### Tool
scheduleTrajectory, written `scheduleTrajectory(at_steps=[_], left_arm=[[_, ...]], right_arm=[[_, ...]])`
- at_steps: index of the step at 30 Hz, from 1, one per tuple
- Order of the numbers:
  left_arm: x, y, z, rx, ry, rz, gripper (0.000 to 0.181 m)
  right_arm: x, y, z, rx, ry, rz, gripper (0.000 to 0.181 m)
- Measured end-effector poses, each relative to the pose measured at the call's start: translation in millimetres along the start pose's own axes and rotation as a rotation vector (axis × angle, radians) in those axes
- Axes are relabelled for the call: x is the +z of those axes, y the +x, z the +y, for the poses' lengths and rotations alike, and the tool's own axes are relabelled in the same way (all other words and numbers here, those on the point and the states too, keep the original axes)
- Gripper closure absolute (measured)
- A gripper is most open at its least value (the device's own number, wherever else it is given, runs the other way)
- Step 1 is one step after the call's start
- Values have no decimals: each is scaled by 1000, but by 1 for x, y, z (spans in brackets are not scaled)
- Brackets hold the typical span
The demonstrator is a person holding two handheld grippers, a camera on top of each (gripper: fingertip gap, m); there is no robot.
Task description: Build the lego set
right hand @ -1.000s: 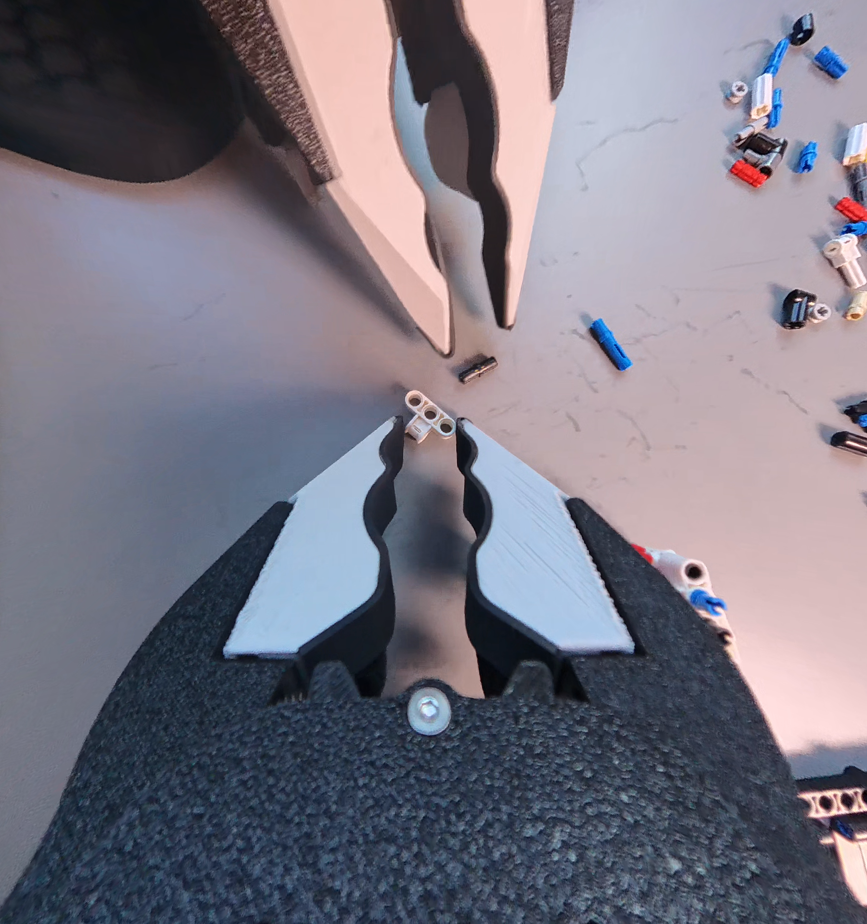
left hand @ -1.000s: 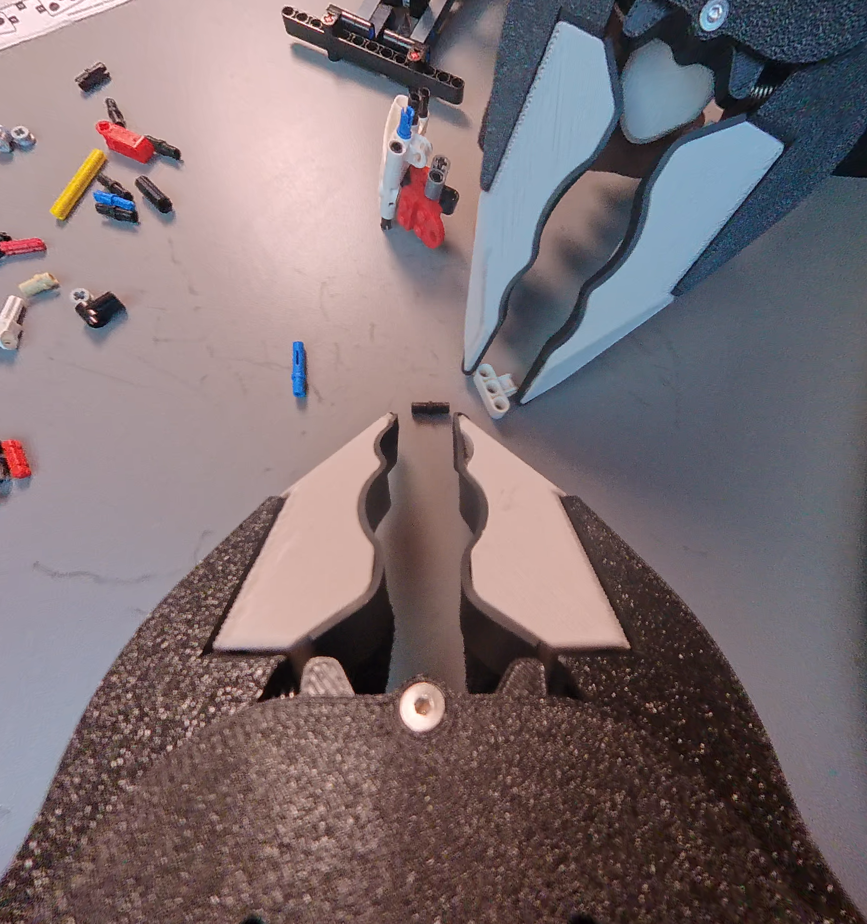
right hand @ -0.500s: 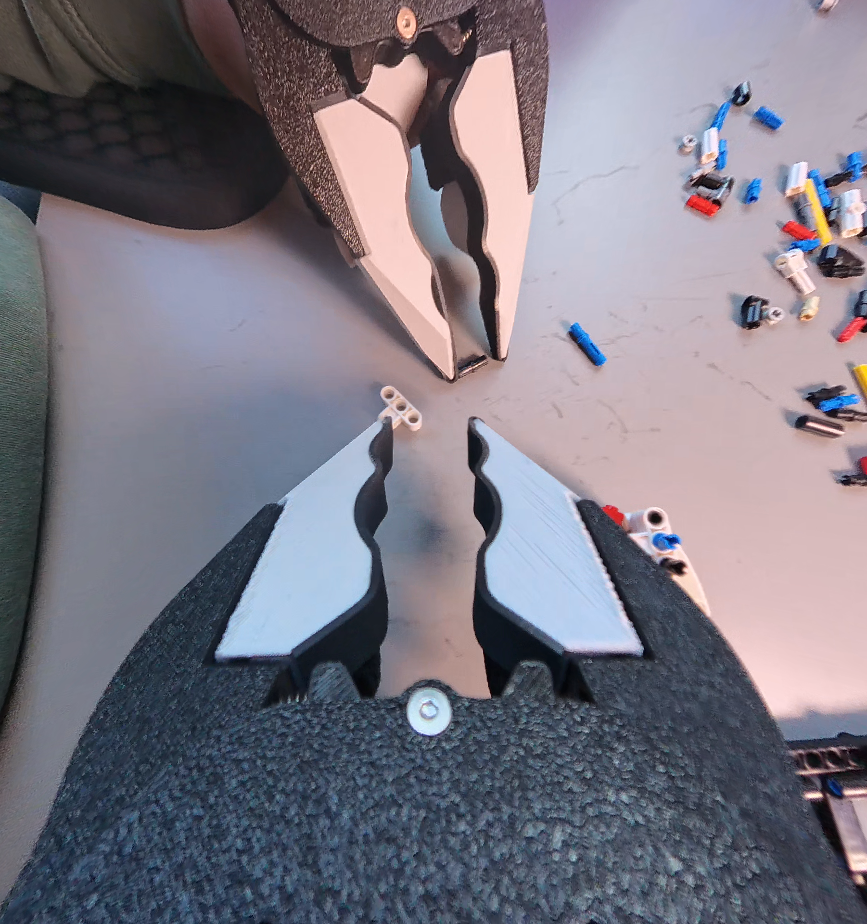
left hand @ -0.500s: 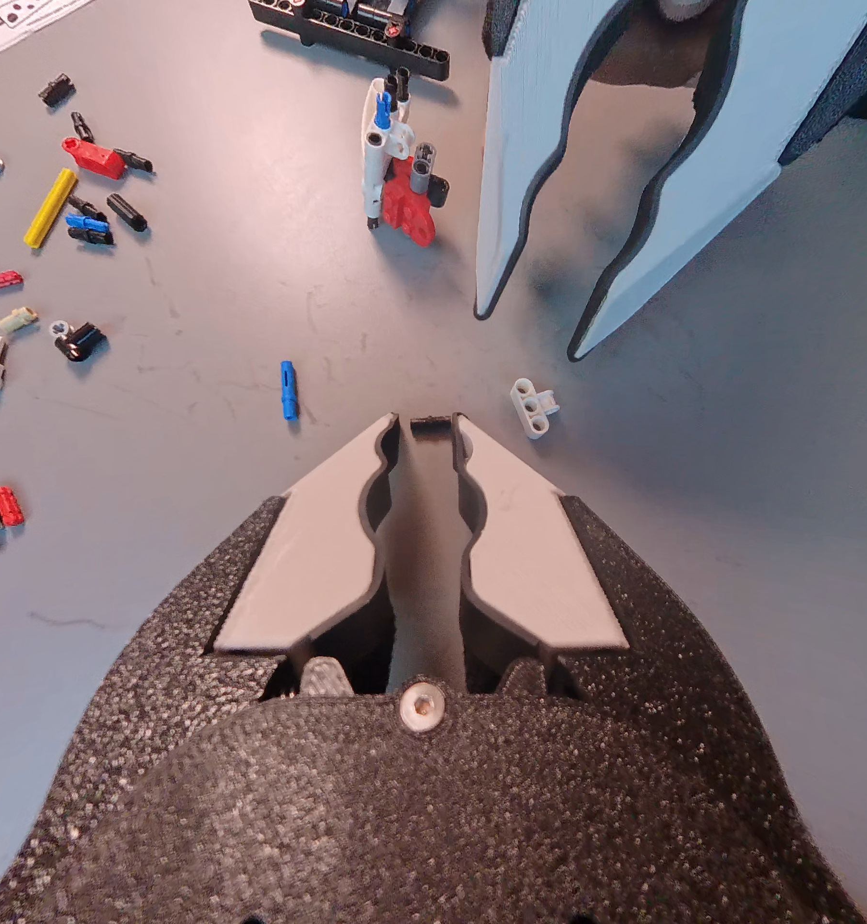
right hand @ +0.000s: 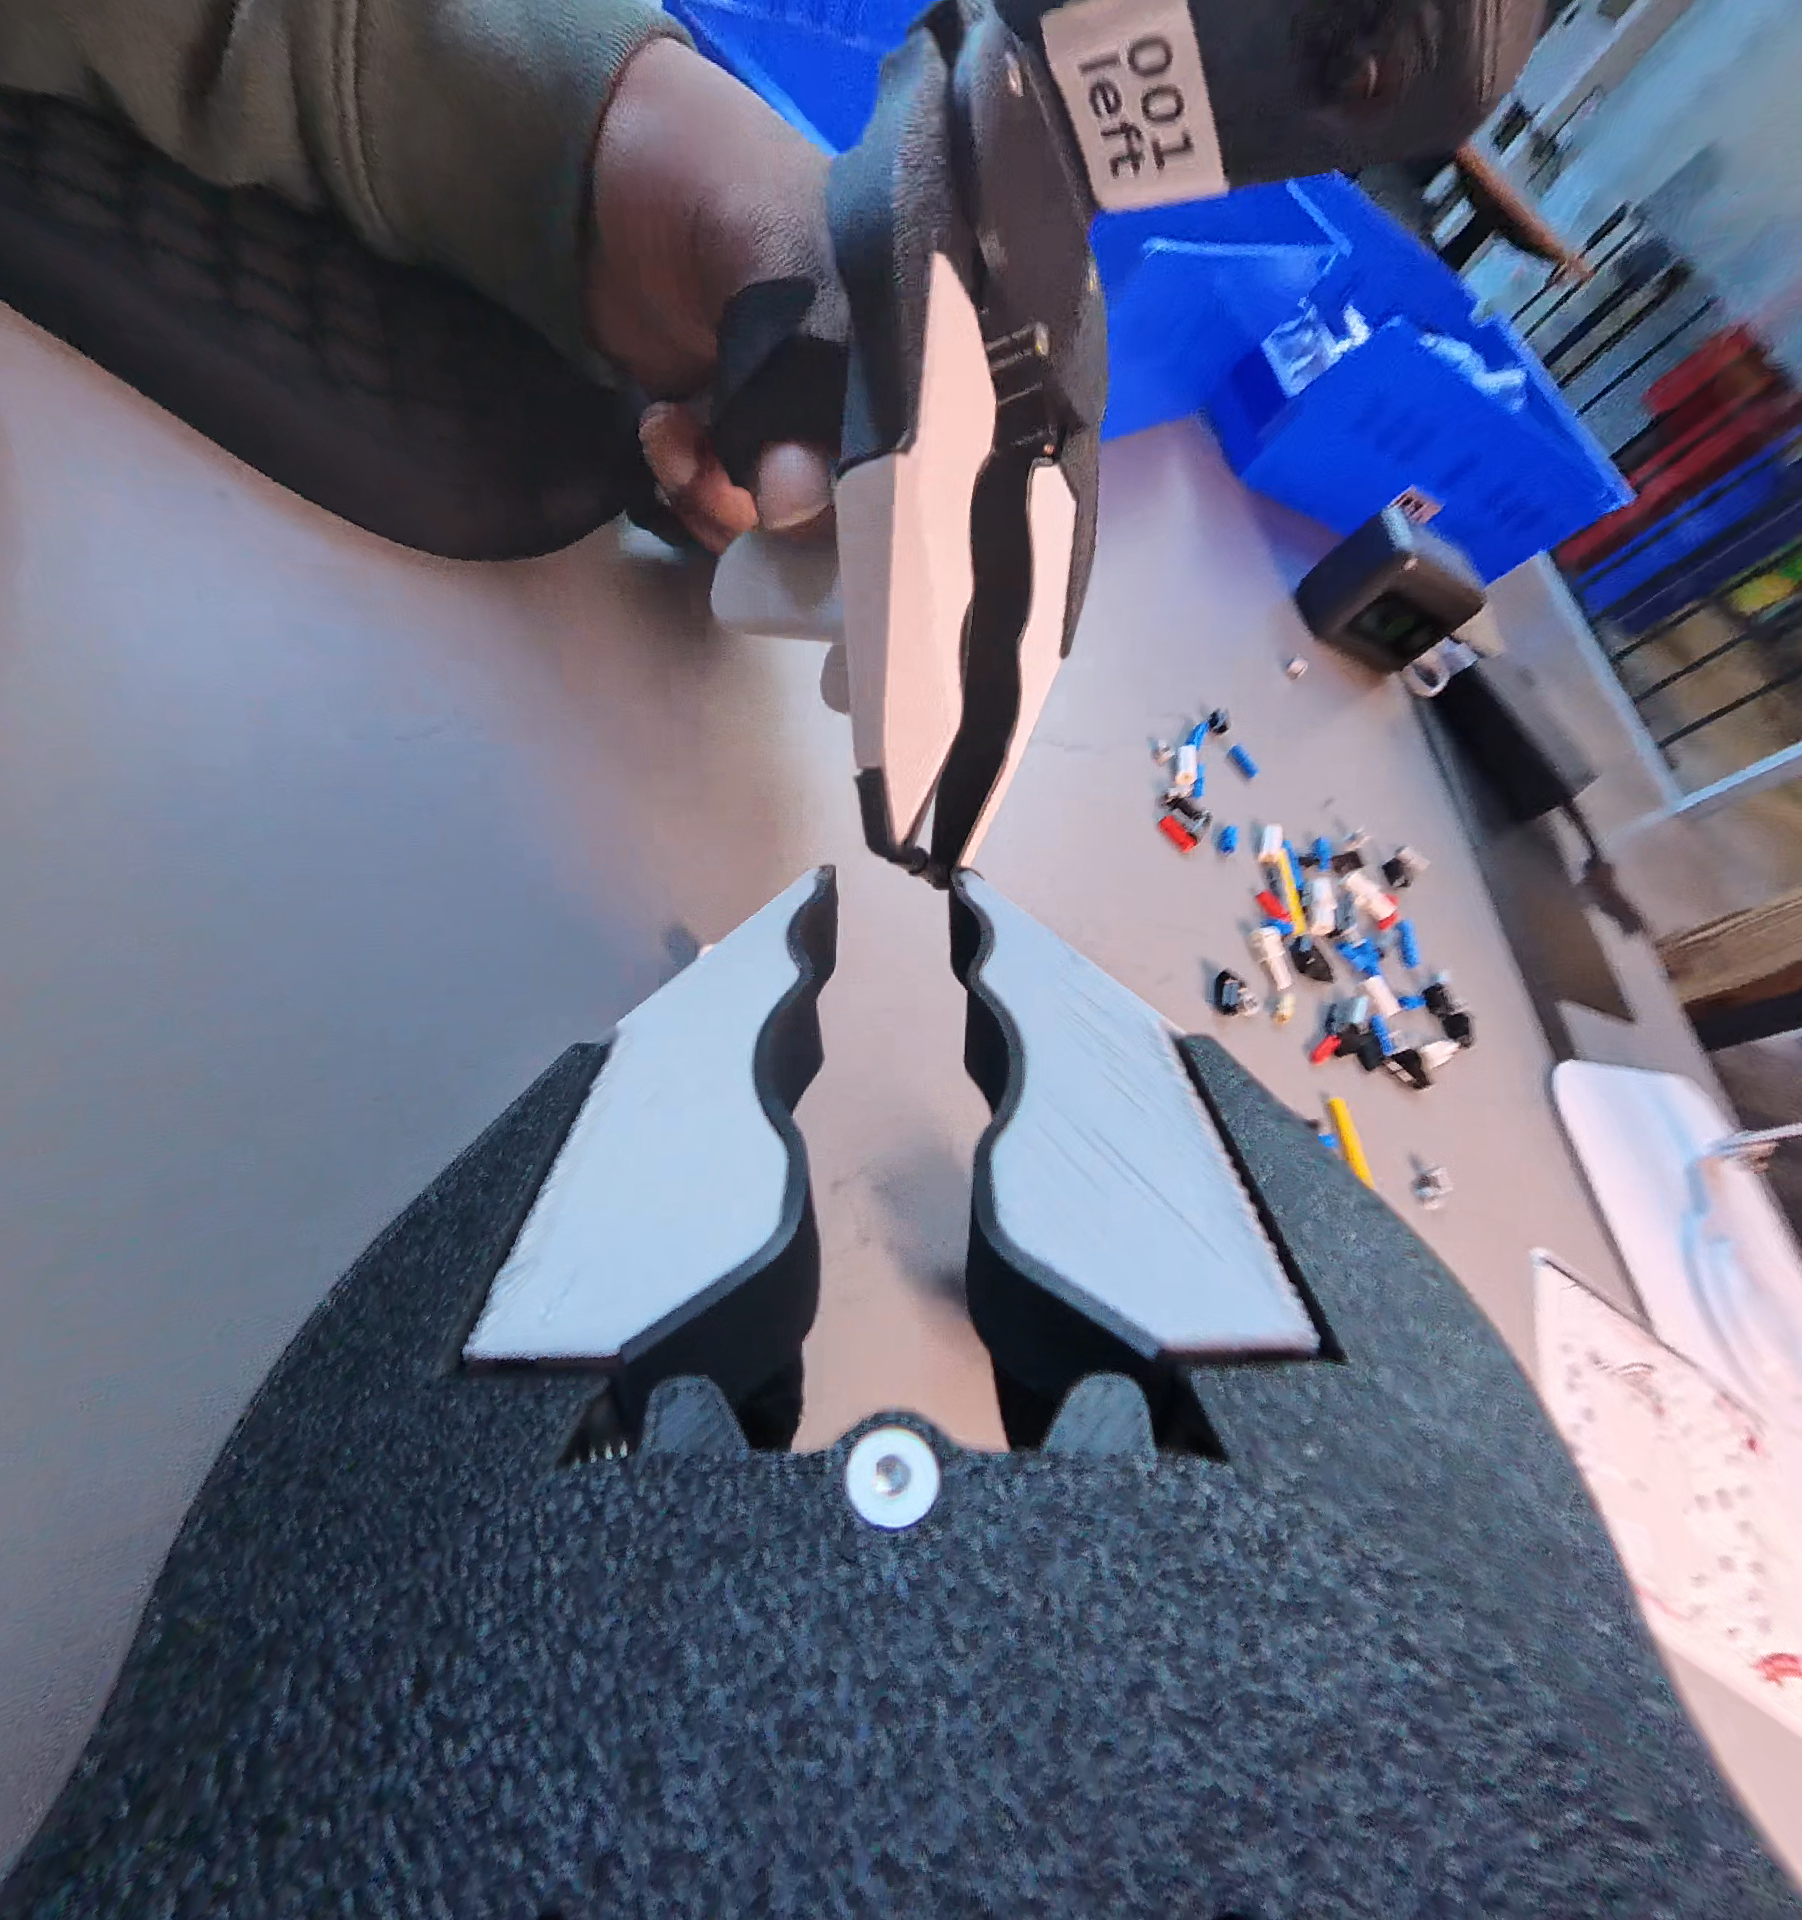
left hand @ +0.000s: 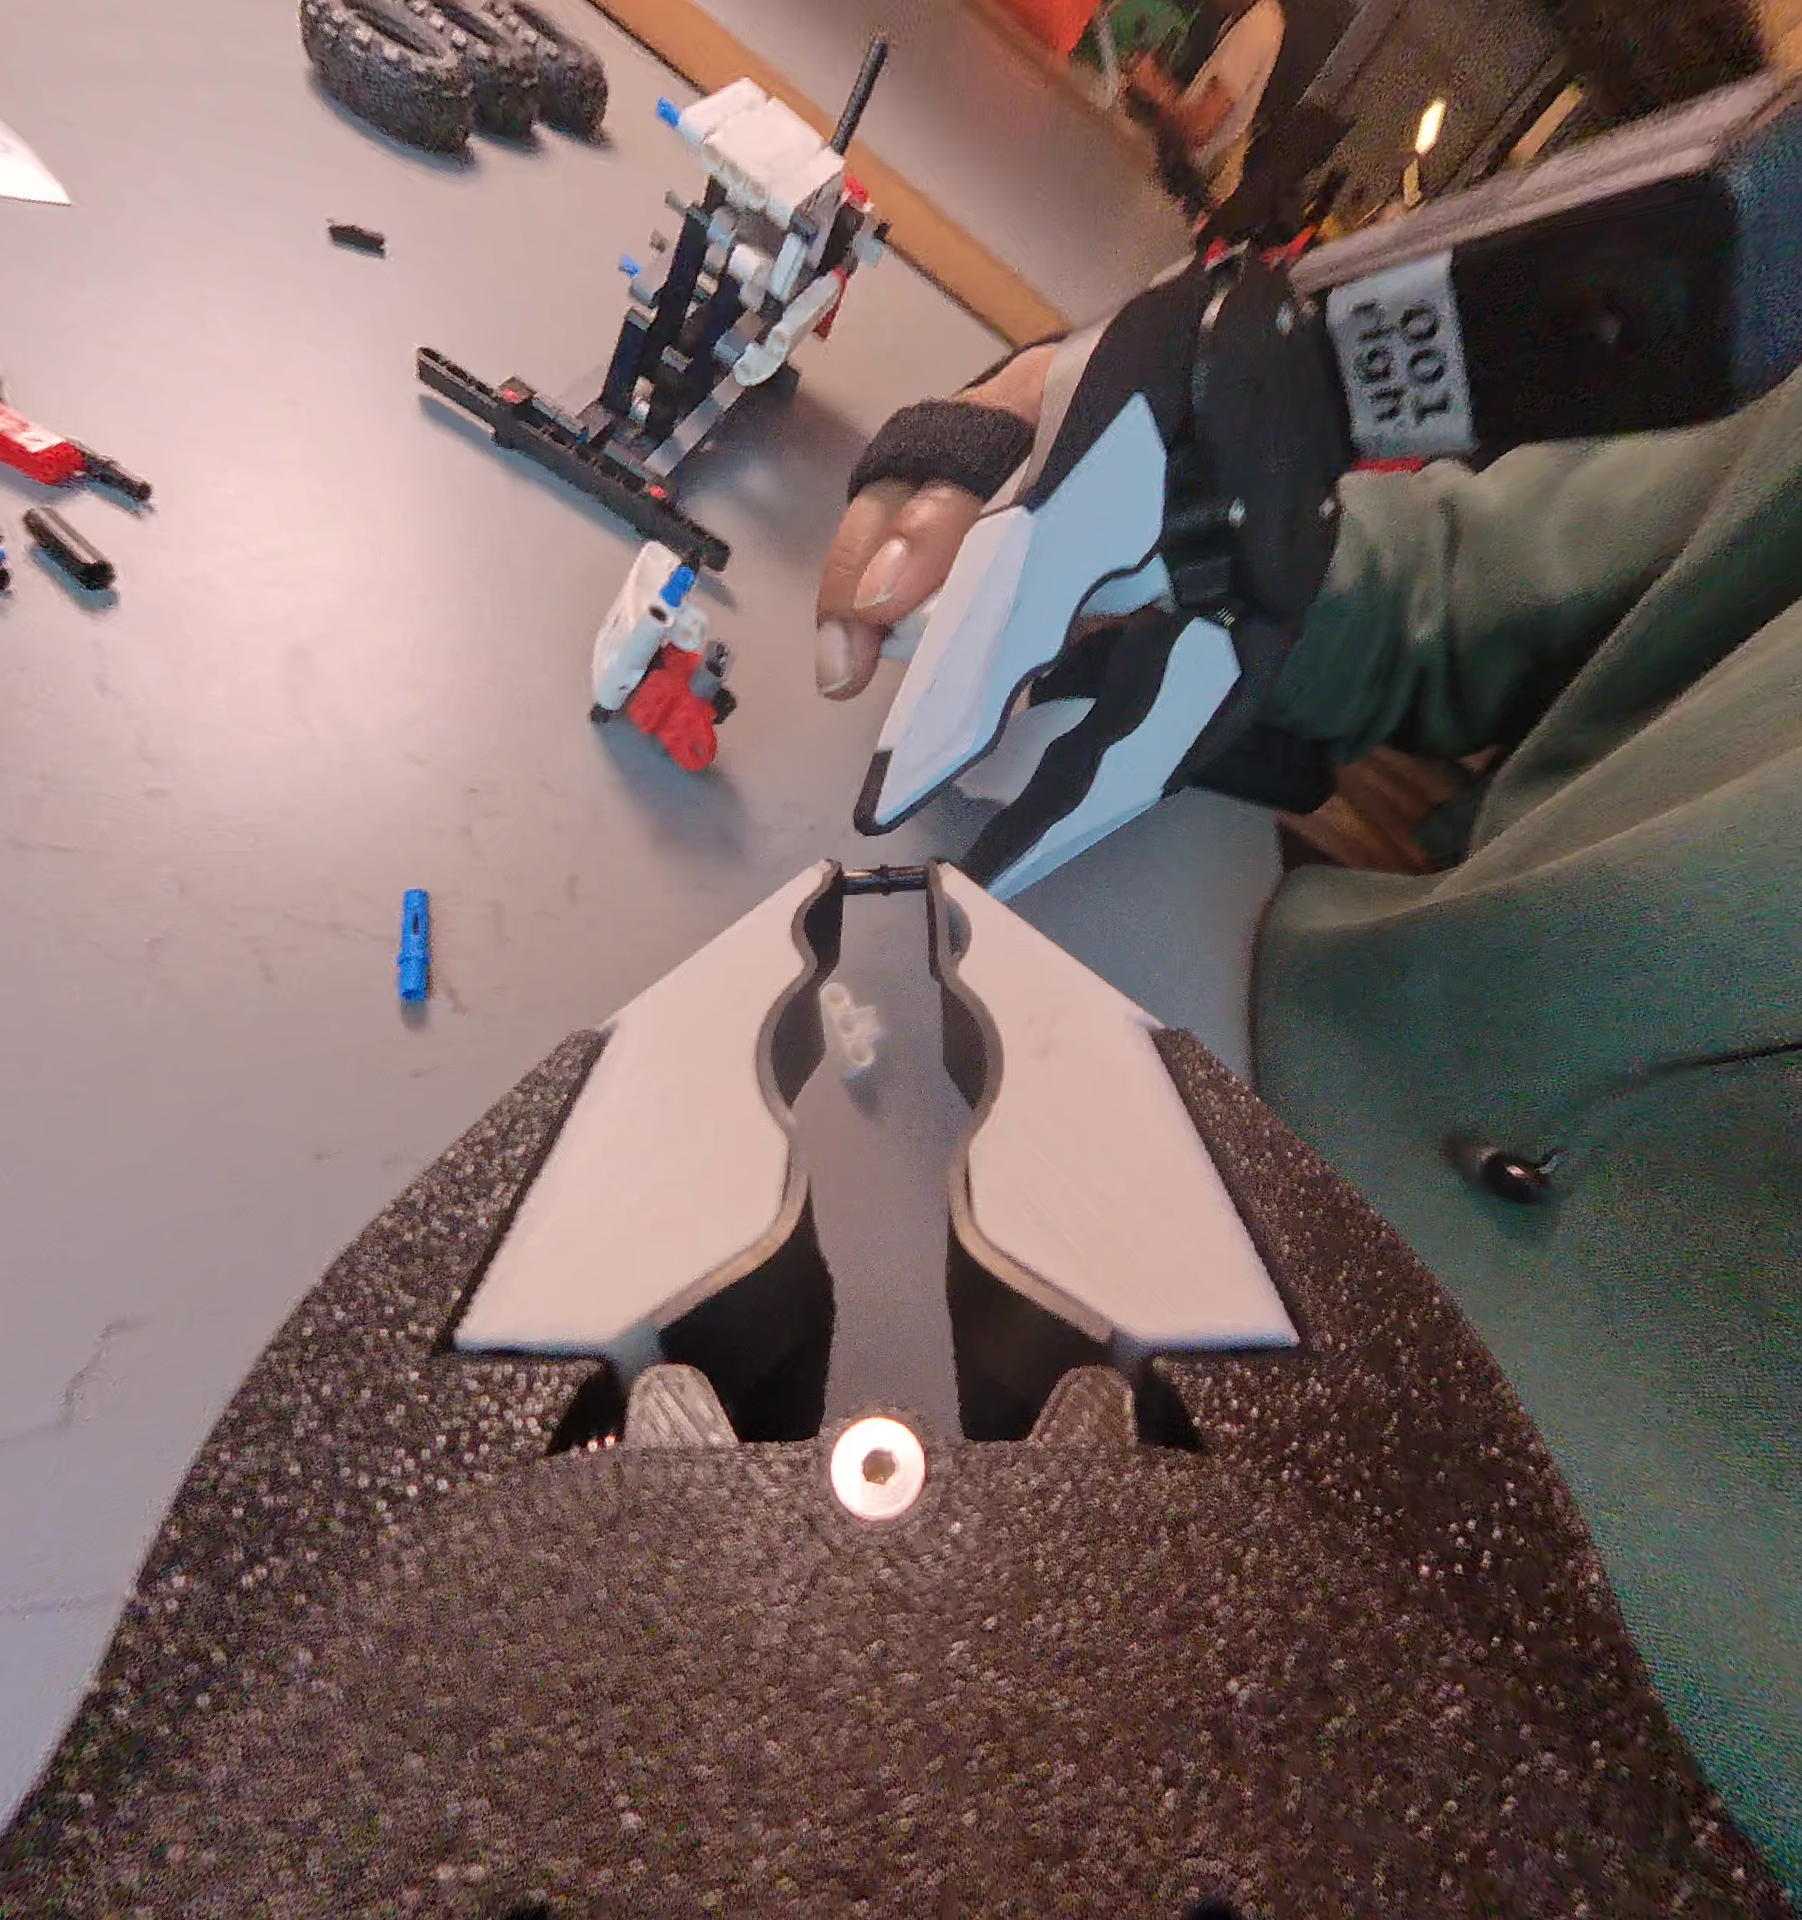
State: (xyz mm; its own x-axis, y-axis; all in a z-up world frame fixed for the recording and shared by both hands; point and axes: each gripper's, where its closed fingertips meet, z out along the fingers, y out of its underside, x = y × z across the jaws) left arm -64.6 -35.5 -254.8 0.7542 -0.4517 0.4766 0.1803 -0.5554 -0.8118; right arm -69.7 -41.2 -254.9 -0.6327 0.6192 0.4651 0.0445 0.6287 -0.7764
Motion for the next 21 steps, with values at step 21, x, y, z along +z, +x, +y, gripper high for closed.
scheduleTrajectory(at_steps=[21], left_arm=[[-20, 34, -34, -206, 241, 334, 155]], right_arm=[[-26, 19, -37, 171, 252, 17, 177]])
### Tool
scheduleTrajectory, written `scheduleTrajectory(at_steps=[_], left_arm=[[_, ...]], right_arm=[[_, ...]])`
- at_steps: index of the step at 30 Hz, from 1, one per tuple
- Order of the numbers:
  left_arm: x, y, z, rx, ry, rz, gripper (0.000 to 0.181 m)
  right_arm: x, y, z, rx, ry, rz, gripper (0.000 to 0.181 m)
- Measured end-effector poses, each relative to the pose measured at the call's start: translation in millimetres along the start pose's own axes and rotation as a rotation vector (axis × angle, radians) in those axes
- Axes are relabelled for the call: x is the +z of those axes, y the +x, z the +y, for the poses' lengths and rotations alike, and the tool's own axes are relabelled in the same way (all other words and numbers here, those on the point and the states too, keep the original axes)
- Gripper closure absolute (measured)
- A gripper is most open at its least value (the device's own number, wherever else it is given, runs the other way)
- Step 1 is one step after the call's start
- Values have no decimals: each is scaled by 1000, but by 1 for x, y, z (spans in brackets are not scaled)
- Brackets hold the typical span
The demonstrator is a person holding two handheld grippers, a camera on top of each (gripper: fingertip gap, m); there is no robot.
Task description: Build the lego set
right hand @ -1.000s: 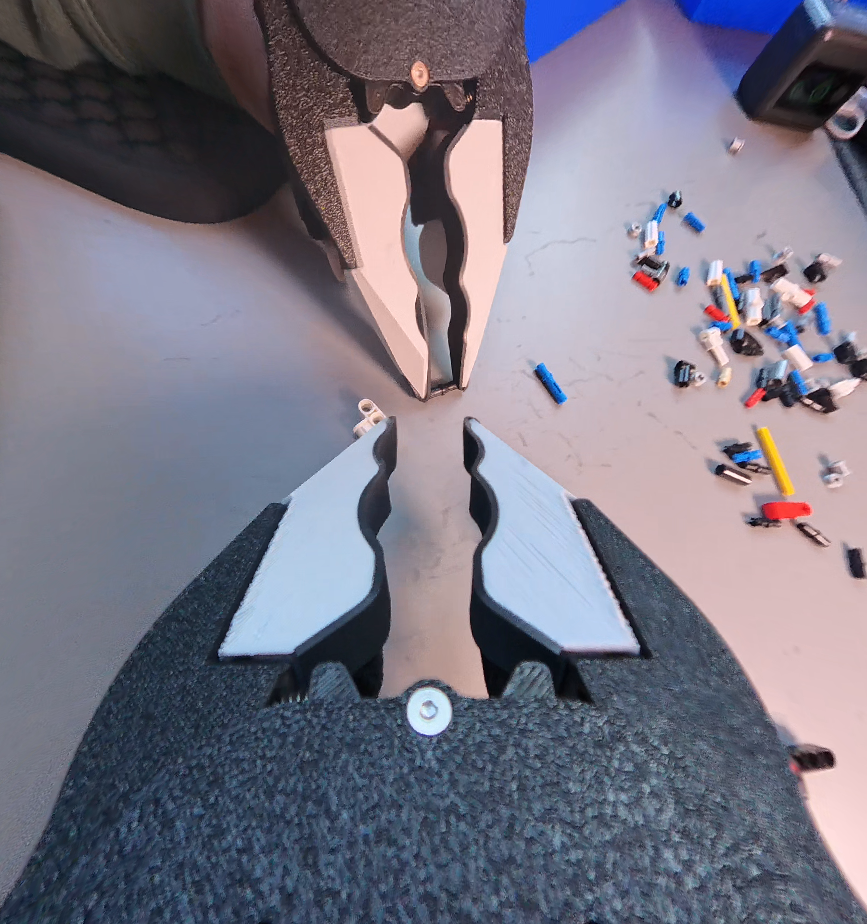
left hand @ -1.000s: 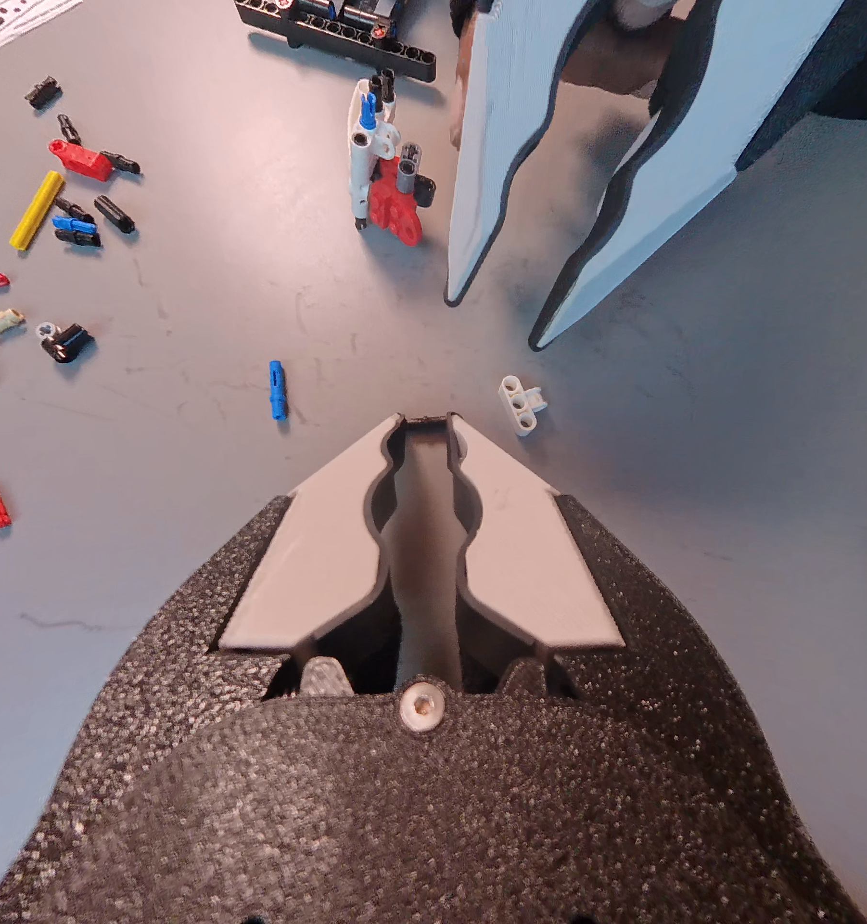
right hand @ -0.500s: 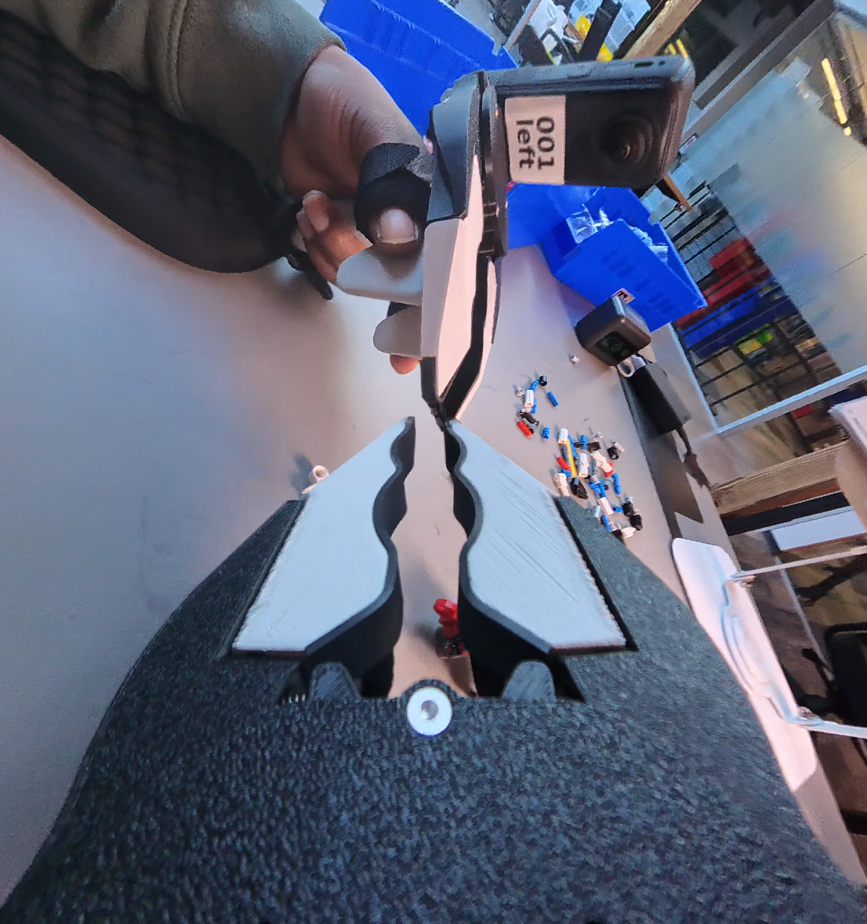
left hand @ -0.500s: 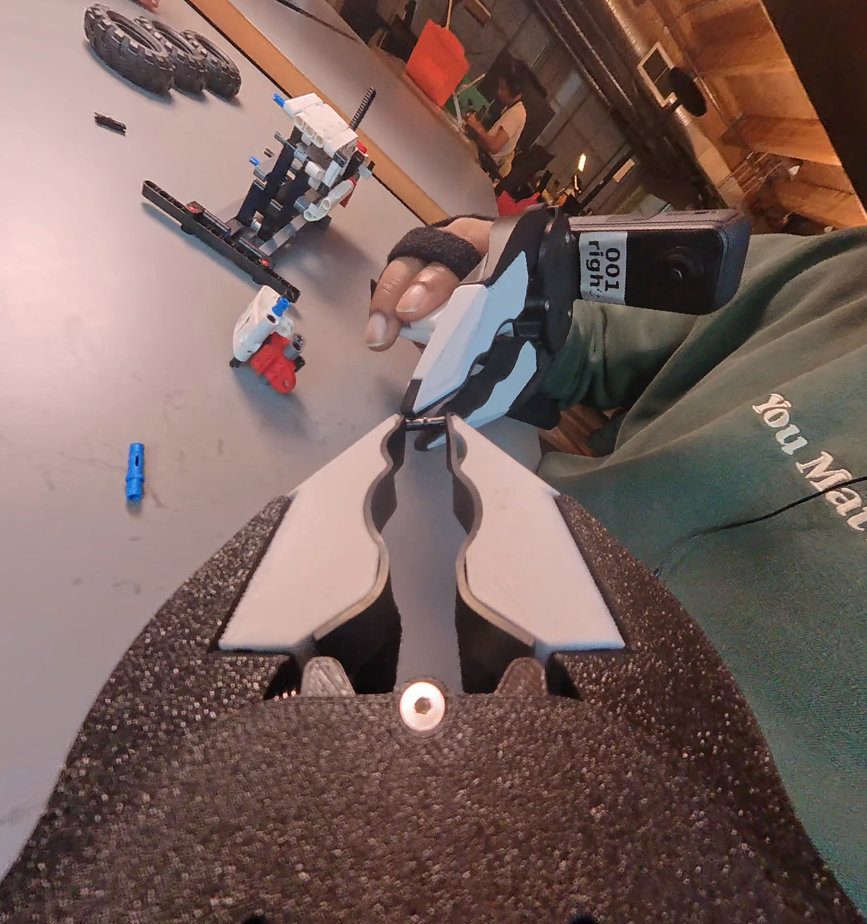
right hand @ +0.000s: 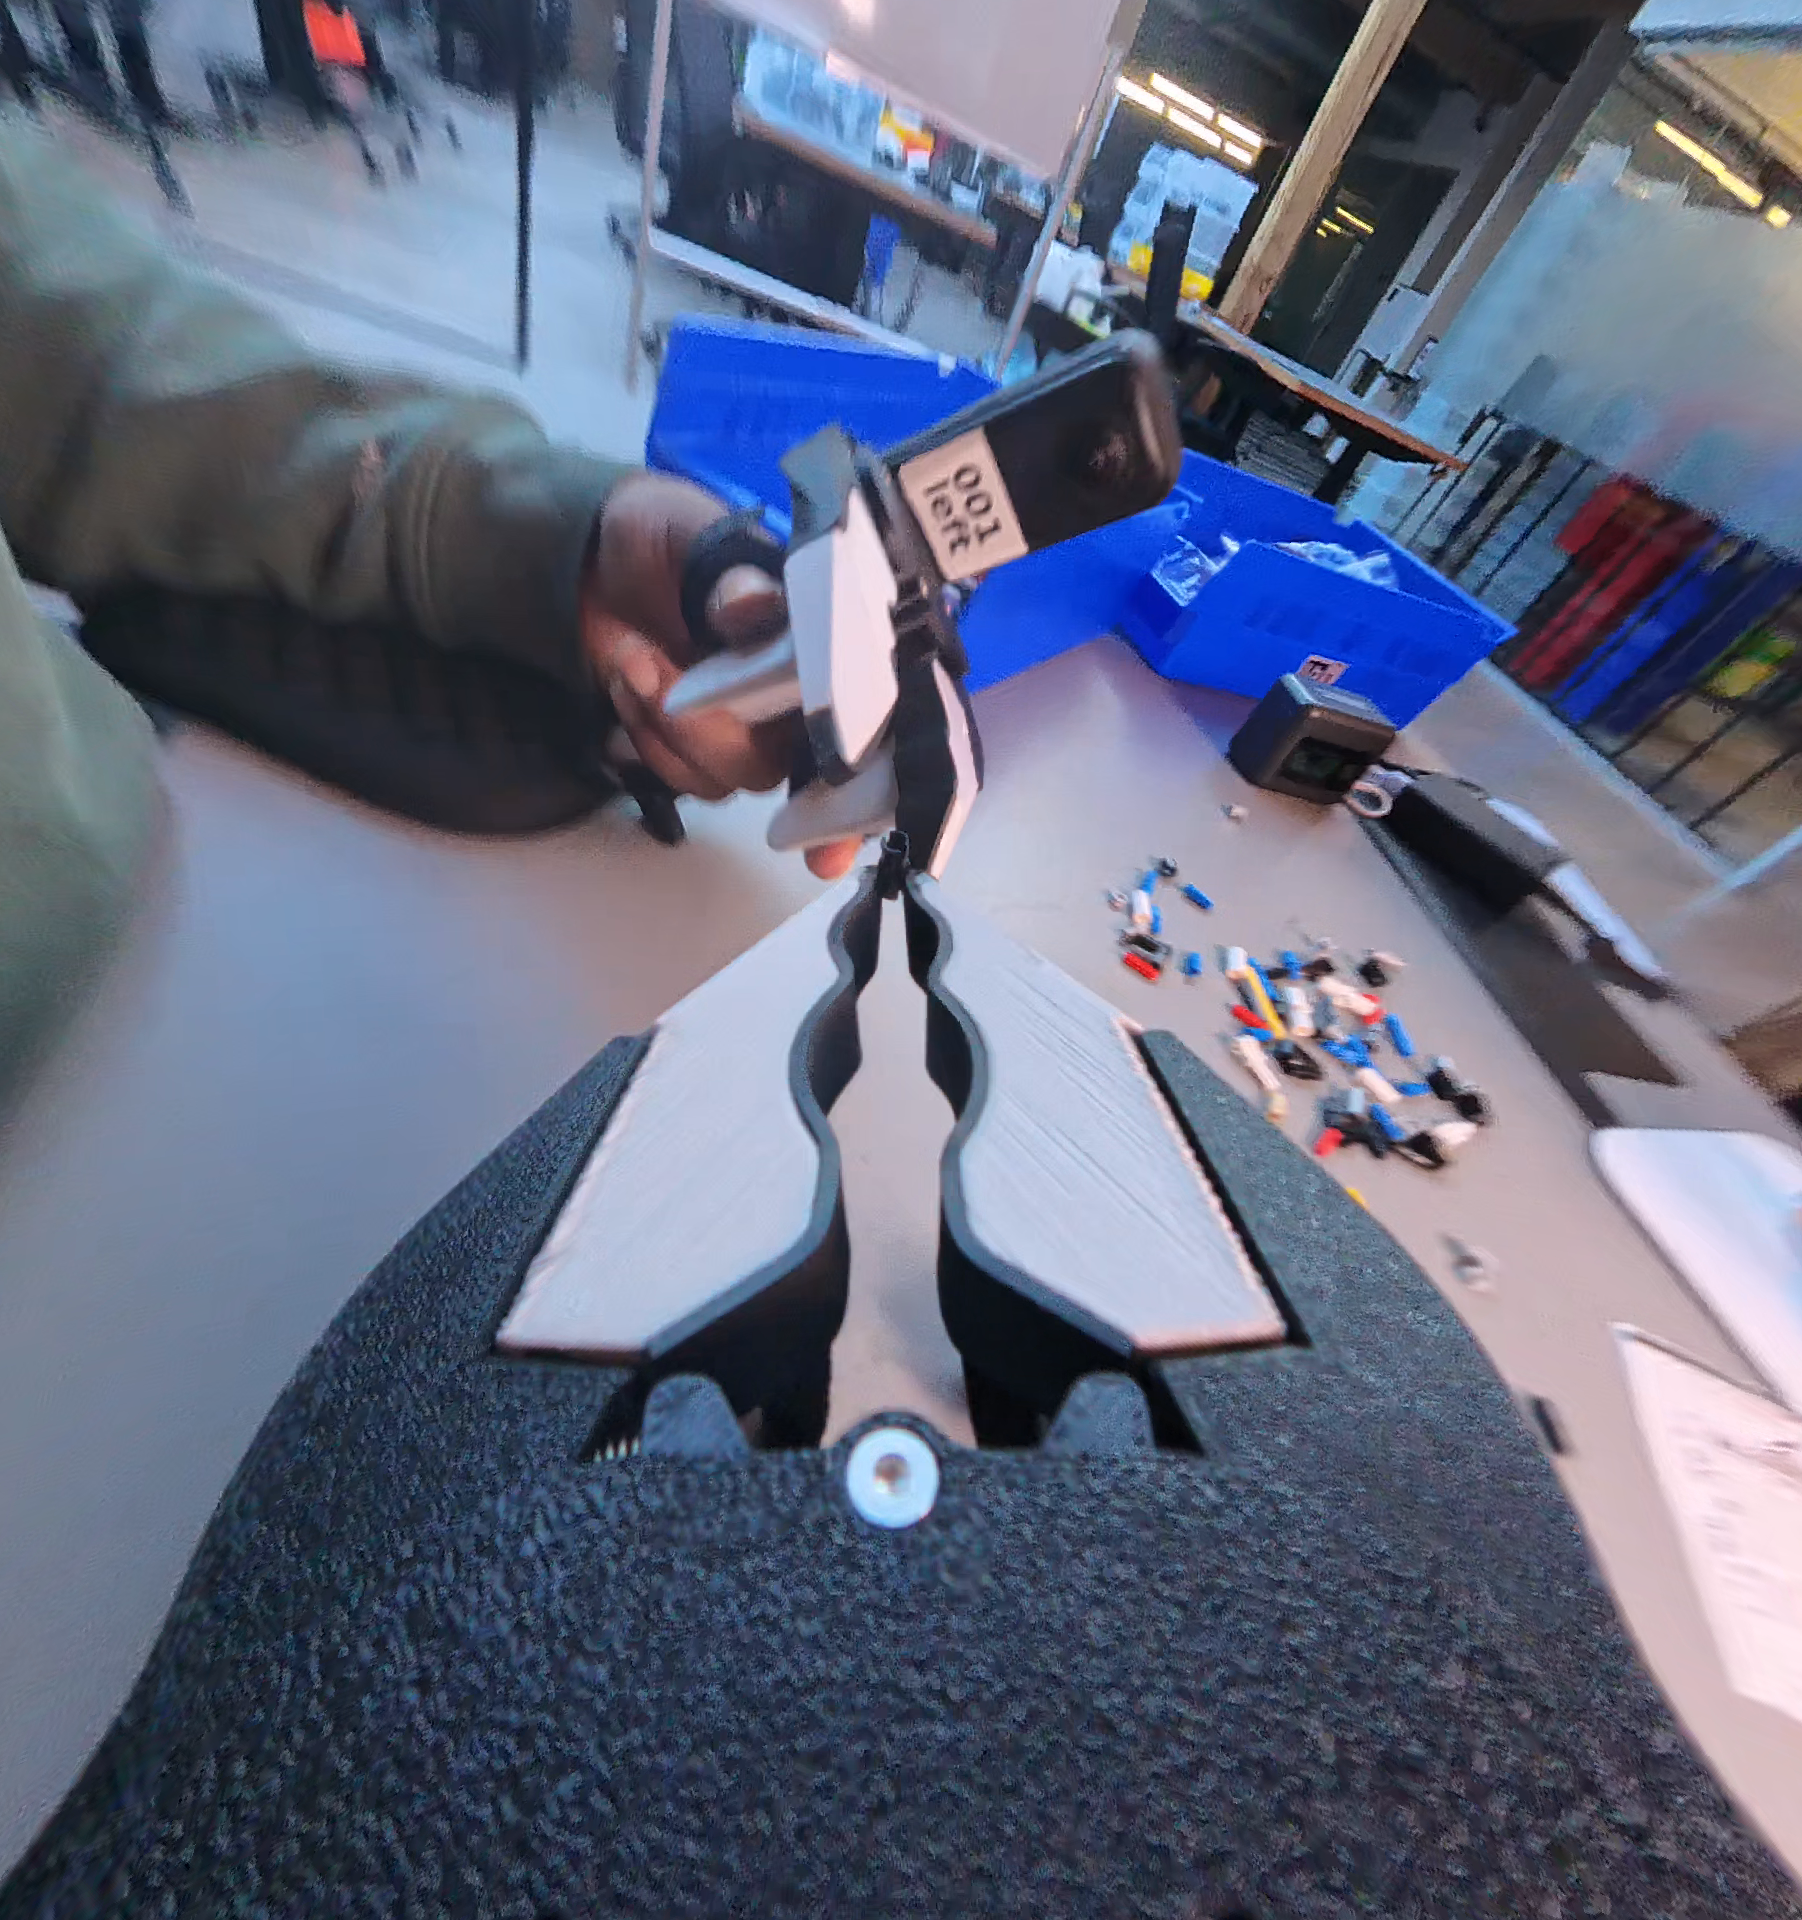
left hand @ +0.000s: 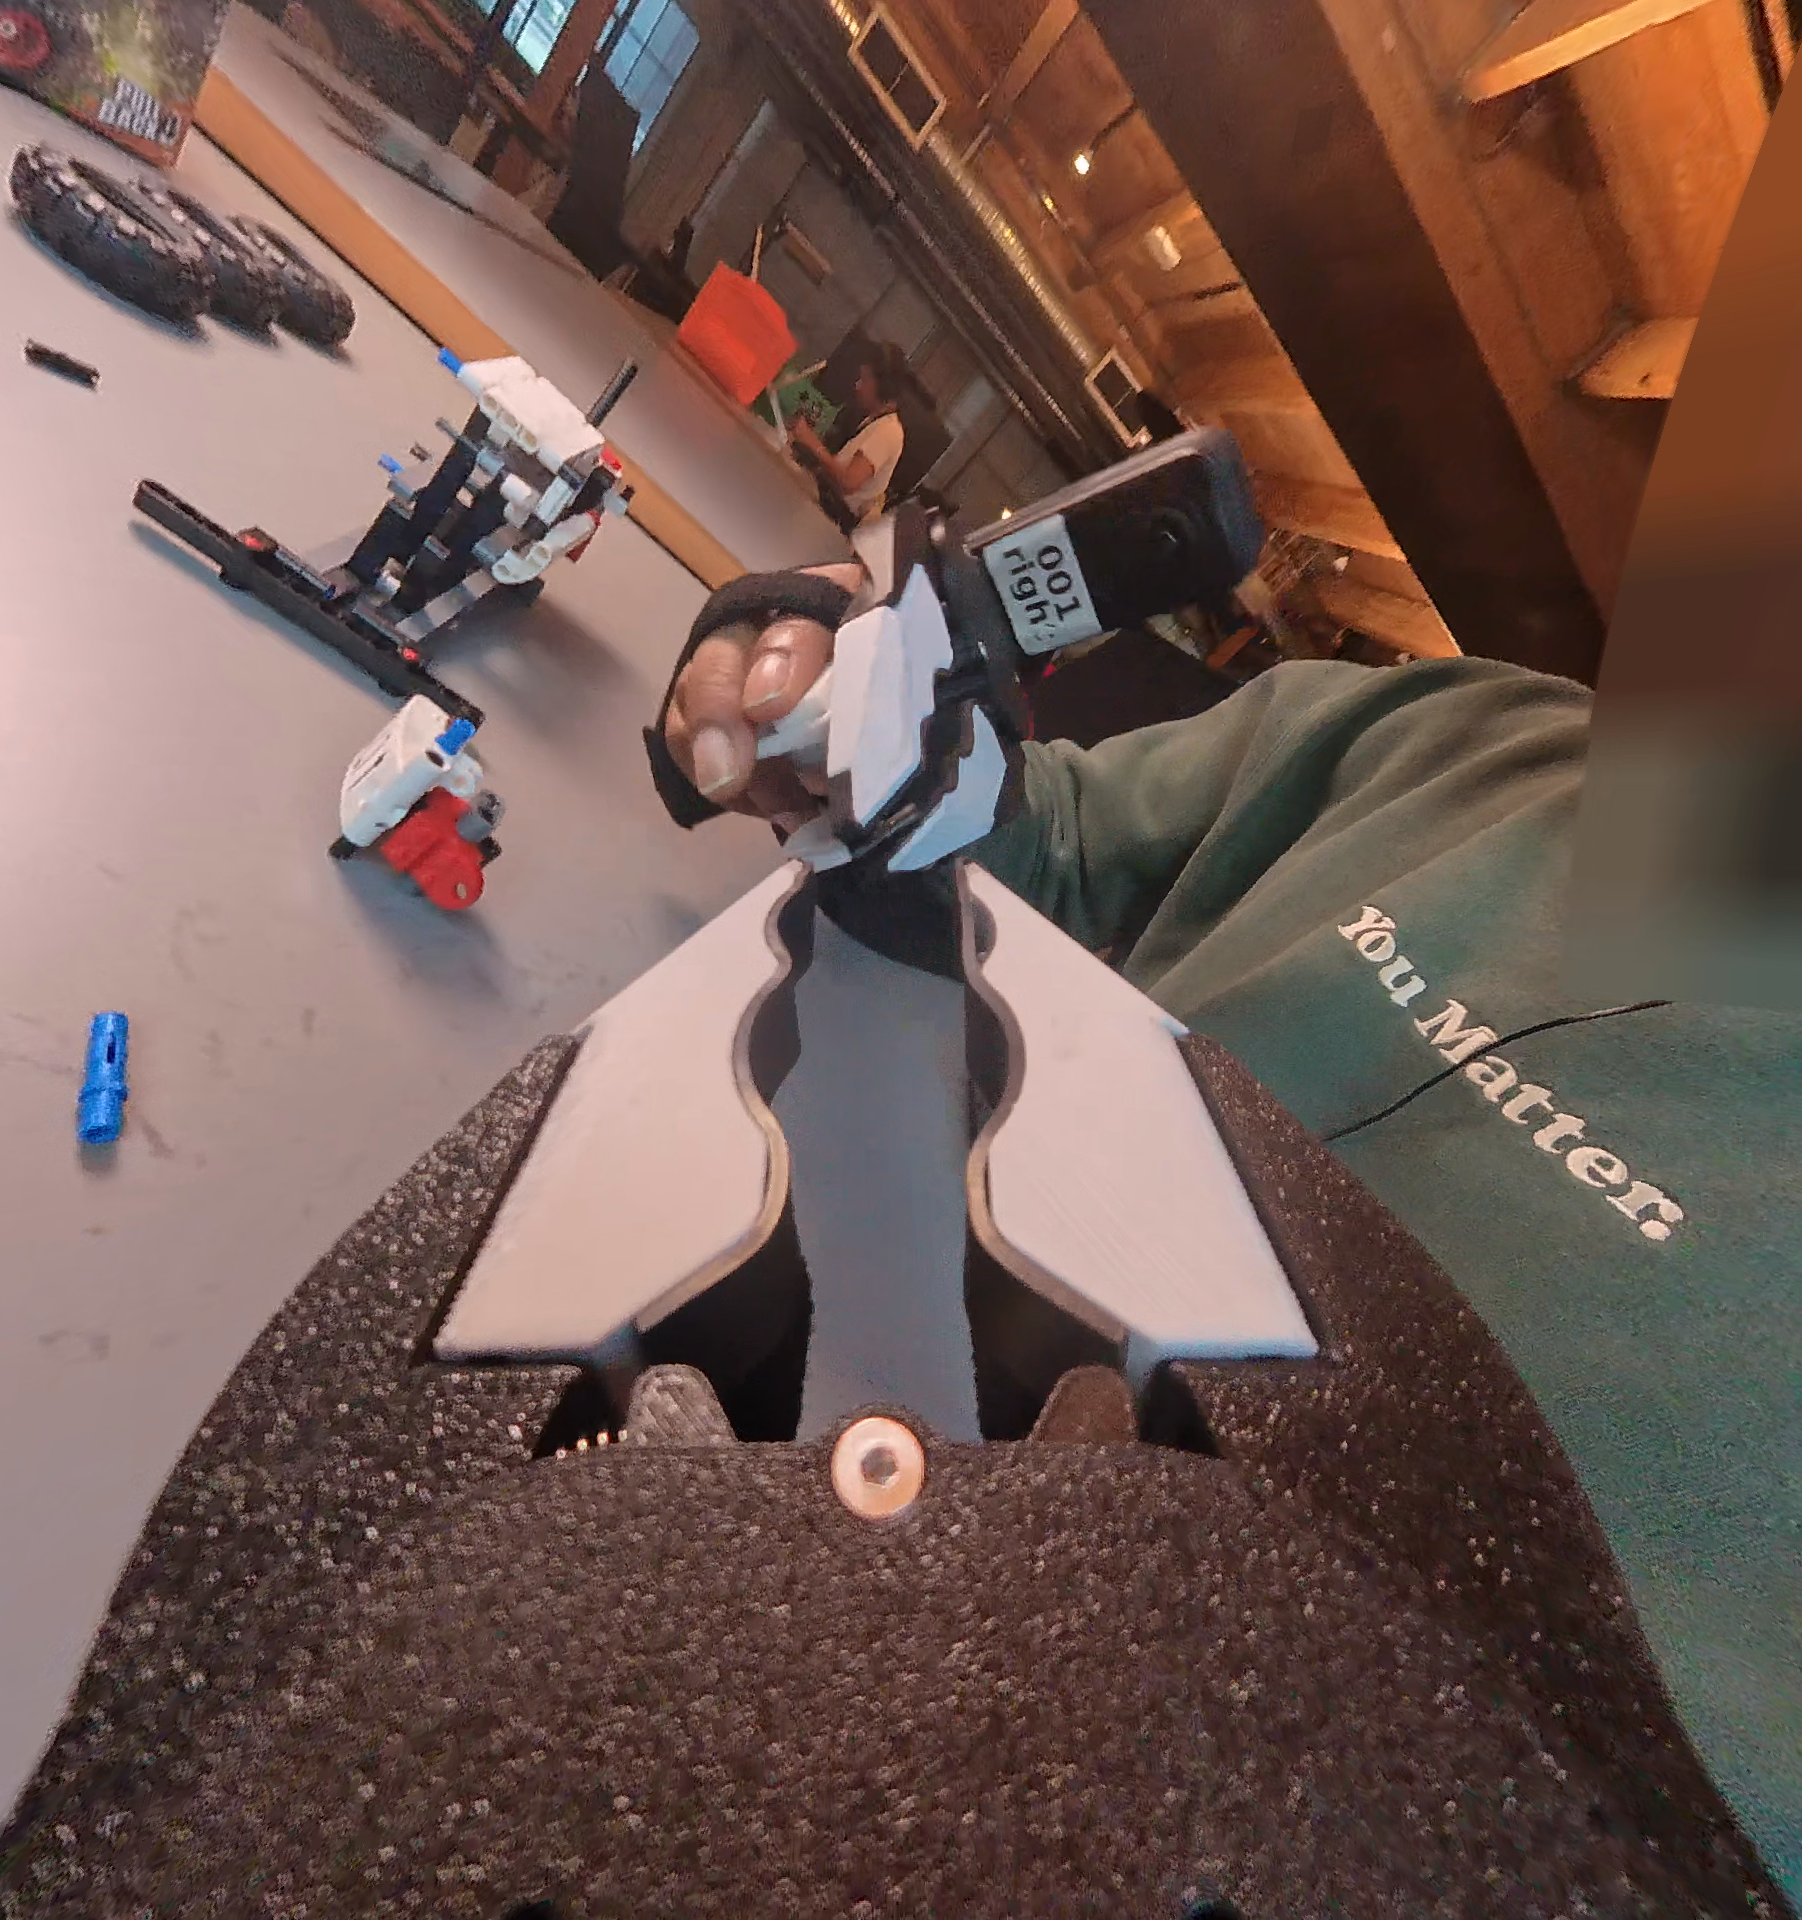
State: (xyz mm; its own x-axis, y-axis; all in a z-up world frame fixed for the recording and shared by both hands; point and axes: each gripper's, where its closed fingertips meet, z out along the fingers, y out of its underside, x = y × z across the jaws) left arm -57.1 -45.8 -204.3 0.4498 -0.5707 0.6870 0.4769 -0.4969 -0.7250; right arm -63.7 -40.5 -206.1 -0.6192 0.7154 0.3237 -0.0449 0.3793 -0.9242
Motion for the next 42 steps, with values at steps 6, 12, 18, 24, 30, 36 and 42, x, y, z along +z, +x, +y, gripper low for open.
scheduleTrajectory(at_steps=[6, 12, 18, 24, 30, 36, 42], left_arm=[[2, 9, -8, 138, 43, -11, 159], [6, 19, -13, 163, 89, 37, 168], [10, 22, -12, 196, 79, 30, 172], [6, 35, -14, 78, 115, 173, 171], [6, 38, -17, -60, 155, 275, 169], [6, 27, -18, -149, 184, 256, 172], [3, 14, -22, -222, 229, 225, 175]], right_arm=[[-10, 9, -32, 537, 254, -162, 177], [-10, 9, -34, 648, 309, -209, 178], [-6, 4, -32, 714, 323, -255, 177], [-11, -3, -40, 678, 374, -312, 177], [-9, -8, -44, 413, 354, -205, 177], [-3, -1, -34, 173, 252, -38, 177], [2, 10, -22, 35, 156, 95, 176]])
